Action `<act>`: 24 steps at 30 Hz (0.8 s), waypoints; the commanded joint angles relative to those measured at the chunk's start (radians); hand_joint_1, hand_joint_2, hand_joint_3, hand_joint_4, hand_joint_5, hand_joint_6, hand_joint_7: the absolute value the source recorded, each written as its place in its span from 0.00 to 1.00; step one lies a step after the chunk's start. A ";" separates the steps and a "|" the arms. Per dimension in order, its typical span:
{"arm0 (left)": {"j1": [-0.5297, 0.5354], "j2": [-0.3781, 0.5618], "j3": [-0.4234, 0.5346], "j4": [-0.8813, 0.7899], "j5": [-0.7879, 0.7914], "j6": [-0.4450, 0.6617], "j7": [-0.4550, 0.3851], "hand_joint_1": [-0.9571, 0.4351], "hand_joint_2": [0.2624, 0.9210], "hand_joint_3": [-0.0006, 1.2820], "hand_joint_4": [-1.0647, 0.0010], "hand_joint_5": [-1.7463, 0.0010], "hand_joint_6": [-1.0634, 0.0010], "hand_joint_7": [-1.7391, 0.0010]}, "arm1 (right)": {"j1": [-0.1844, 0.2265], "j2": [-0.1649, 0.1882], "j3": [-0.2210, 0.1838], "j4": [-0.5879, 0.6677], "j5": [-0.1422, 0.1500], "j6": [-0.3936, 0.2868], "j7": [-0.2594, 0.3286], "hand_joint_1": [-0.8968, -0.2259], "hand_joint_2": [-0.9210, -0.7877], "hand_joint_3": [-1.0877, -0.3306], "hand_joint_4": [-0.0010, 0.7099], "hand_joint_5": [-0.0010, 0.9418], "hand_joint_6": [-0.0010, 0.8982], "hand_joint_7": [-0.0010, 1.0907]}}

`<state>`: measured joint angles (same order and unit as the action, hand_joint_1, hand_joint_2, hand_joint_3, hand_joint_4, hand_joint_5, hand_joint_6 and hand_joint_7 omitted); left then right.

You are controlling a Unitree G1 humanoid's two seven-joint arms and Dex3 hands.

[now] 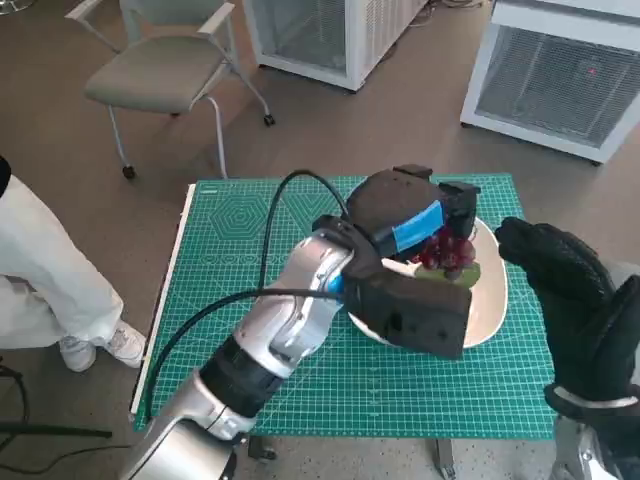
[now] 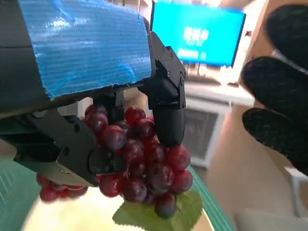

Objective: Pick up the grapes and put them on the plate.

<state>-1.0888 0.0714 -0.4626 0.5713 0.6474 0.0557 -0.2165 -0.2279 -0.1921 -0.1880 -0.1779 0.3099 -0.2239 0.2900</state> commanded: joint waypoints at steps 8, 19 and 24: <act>-0.080 -0.041 -0.037 0.203 0.015 -0.023 0.019 0.41 0.91 0.02 0.75 0.93 0.66 0.97 | 0.023 0.011 0.003 0.007 -0.008 0.007 -0.015 0.56 0.00 0.65 0.35 0.50 0.14 0.85; -0.088 -0.047 -0.019 0.346 -0.023 -0.122 0.077 0.36 0.95 0.01 0.89 1.00 0.77 1.00 | 0.023 0.017 0.008 0.016 -0.020 -0.001 -0.023 0.56 0.00 0.65 0.34 0.48 0.14 0.85; -0.076 -0.031 -0.012 0.356 -0.036 -0.148 0.088 0.36 0.98 0.01 0.91 1.00 0.78 1.00 | 0.021 0.015 0.009 0.015 -0.019 0.002 -0.025 0.56 0.00 0.65 0.35 0.48 0.14 0.85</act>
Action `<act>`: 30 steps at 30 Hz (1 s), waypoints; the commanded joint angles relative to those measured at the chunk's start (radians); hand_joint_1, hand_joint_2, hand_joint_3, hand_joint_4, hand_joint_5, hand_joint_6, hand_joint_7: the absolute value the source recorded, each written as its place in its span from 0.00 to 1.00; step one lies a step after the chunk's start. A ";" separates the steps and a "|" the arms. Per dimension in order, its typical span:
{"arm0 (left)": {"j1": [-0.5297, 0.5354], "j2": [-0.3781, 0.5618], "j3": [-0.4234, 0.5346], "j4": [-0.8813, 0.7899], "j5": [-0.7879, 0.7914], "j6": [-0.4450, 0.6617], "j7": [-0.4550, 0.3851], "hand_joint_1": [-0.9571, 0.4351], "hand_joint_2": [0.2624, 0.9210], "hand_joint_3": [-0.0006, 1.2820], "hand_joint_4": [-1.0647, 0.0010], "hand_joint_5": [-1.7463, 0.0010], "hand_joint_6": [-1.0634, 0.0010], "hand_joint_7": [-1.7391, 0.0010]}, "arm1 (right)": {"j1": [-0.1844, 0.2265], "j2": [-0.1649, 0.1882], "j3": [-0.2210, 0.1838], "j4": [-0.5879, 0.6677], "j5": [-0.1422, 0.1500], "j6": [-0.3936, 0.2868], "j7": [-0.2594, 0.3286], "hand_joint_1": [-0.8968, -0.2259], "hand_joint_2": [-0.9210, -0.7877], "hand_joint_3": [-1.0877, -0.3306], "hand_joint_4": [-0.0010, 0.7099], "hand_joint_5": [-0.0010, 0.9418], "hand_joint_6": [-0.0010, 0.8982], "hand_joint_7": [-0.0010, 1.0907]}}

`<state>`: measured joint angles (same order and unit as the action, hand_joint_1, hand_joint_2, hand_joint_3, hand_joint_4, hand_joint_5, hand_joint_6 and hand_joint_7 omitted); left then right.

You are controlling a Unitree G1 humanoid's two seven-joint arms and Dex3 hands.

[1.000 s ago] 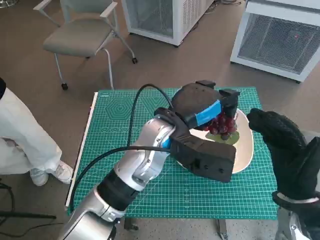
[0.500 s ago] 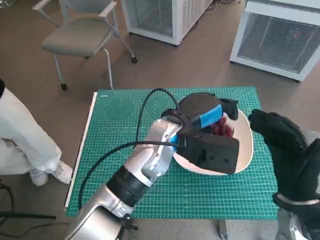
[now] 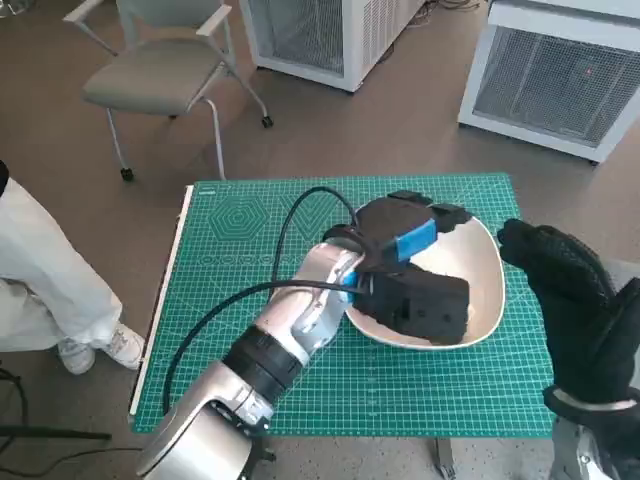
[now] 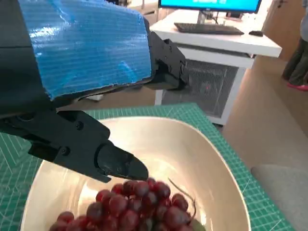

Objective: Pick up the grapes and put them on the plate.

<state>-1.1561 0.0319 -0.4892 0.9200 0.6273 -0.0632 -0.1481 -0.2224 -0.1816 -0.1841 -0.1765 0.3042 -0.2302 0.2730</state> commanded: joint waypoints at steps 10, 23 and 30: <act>0.102 0.091 0.082 -0.116 -0.069 -0.097 0.062 0.36 1.00 0.03 0.89 1.00 0.75 0.99 | 0.016 0.000 0.006 0.009 -0.010 0.014 -0.008 0.56 0.00 0.65 0.37 0.48 0.14 0.85; 0.305 0.164 0.335 -0.170 -0.425 -0.364 -0.023 0.36 1.00 0.06 0.83 0.99 0.71 0.98 | -0.003 -0.003 0.008 0.021 -0.006 0.023 -0.005 0.56 0.00 0.65 0.38 0.48 0.14 0.85; 0.393 0.132 0.513 -0.161 -0.777 -0.349 -0.296 0.35 1.00 0.05 0.82 0.99 0.70 0.99 | -0.012 0.000 0.018 0.025 -0.010 0.024 -0.004 0.56 0.00 0.65 0.37 0.48 0.14 0.85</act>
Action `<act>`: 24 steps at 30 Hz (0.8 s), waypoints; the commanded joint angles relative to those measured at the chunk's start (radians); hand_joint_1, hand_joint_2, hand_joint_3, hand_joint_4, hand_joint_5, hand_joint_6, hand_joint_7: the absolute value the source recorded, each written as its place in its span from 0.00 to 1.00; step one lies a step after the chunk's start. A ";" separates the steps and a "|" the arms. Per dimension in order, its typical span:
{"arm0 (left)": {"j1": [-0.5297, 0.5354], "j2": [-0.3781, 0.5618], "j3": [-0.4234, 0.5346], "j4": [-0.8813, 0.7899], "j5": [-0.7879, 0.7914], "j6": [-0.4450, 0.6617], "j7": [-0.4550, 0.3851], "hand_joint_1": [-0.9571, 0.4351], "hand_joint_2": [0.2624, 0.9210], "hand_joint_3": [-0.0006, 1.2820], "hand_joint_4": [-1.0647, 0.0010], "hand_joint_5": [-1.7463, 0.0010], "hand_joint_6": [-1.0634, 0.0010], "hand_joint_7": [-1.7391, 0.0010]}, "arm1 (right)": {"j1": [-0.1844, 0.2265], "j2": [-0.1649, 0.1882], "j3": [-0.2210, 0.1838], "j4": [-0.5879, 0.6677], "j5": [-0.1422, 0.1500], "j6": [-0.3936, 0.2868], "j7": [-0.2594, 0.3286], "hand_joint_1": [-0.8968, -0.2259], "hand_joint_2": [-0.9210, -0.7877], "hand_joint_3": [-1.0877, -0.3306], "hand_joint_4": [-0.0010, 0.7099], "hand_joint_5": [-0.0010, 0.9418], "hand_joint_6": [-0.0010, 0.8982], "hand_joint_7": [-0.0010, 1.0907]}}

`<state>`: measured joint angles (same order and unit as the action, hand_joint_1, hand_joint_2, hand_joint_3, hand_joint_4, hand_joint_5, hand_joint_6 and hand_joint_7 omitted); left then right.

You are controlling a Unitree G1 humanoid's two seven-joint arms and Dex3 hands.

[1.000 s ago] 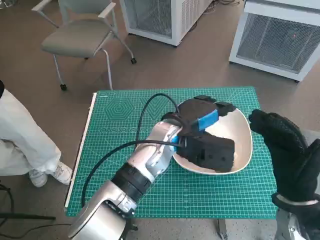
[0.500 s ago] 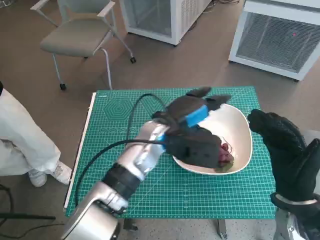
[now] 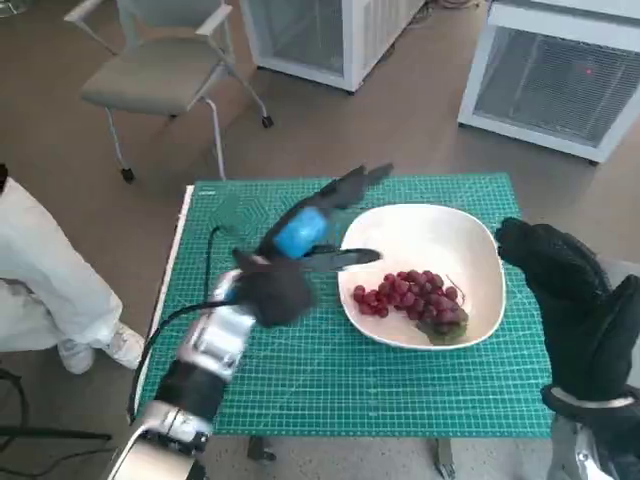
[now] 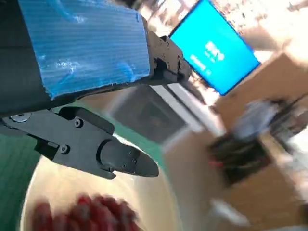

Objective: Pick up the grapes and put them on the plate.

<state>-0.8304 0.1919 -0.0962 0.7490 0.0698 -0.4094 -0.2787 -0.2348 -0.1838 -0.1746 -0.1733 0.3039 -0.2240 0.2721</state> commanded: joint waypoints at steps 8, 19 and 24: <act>0.147 -0.025 0.213 0.004 -0.341 -0.014 -0.244 0.36 1.00 0.03 0.79 0.99 0.70 0.99 | -0.012 0.000 0.015 0.030 -0.005 0.022 0.001 0.56 0.00 0.65 0.37 0.47 0.14 0.85; 0.225 -0.030 0.239 -0.094 -0.383 0.007 -0.291 0.38 1.00 0.03 0.77 0.99 0.67 0.99 | -0.027 -0.009 0.016 0.050 0.006 0.021 0.015 0.56 0.00 0.65 0.37 0.47 0.14 0.85; 0.243 -0.034 0.239 -0.124 -0.390 0.015 -0.298 0.39 1.00 0.03 0.76 0.99 0.67 0.99 | -0.032 -0.012 0.017 0.058 0.010 0.020 0.023 0.56 0.00 0.65 0.38 0.47 0.14 0.85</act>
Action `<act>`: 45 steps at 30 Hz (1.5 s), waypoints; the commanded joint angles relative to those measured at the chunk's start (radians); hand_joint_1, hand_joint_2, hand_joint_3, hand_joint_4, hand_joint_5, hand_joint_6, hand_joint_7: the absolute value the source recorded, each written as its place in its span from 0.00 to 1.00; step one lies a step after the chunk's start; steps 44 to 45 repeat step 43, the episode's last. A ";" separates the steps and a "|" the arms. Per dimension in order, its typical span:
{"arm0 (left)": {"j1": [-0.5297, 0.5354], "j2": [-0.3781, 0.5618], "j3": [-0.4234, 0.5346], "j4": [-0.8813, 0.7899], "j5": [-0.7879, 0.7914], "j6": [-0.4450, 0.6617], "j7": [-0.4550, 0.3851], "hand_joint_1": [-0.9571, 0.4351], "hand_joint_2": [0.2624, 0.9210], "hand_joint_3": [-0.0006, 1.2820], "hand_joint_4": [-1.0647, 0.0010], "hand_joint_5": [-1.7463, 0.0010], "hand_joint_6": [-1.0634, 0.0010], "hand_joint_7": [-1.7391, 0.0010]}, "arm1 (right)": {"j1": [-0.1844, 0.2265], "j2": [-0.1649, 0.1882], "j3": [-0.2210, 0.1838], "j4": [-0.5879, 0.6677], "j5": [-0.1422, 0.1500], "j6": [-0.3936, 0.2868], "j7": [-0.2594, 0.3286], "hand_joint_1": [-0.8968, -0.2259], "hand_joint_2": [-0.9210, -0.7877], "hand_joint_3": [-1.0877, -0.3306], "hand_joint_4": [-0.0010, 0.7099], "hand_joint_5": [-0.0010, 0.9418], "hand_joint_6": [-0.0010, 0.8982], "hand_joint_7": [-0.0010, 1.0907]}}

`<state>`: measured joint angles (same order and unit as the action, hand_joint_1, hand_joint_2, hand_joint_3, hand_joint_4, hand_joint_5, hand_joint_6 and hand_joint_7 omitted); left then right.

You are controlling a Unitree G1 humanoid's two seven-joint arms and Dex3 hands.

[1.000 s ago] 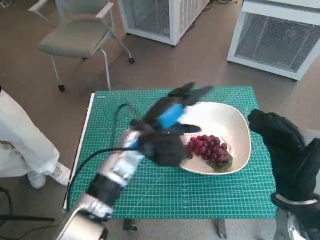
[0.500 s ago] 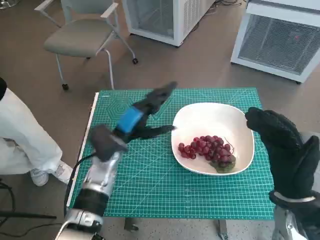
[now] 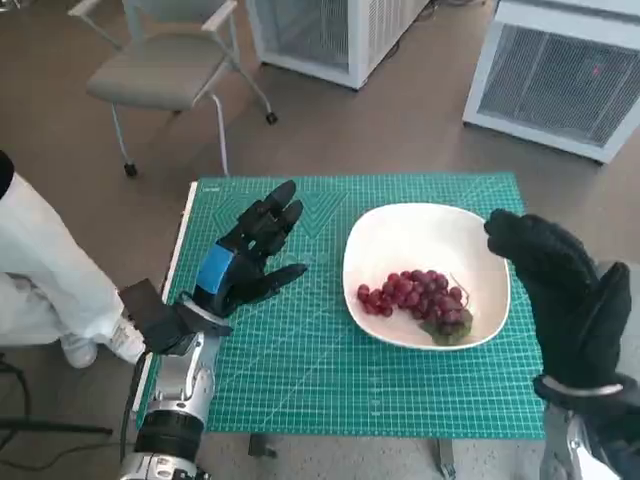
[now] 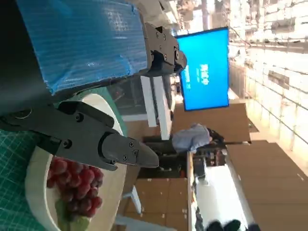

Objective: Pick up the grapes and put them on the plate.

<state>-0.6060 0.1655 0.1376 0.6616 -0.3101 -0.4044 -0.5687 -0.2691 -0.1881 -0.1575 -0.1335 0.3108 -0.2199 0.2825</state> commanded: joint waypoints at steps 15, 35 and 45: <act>0.042 -0.014 0.009 -0.081 -0.029 0.048 -0.030 0.35 1.00 0.01 0.77 1.00 0.68 1.00 | -0.011 -0.017 -0.004 0.023 0.009 0.021 0.030 0.56 0.00 0.65 0.38 0.48 0.14 0.85; 0.075 -0.017 0.002 -0.152 -0.023 0.087 -0.034 0.37 0.99 0.00 0.79 1.00 0.68 1.00 | -0.017 -0.018 -0.011 0.035 0.009 0.014 0.043 0.56 0.00 0.65 0.38 0.48 0.14 0.85; 0.082 -0.013 -0.004 -0.161 -0.011 0.077 -0.030 0.36 0.99 0.00 0.79 1.00 0.68 1.00 | -0.019 -0.017 -0.013 0.038 0.008 0.013 0.045 0.56 0.00 0.65 0.38 0.48 0.15 0.85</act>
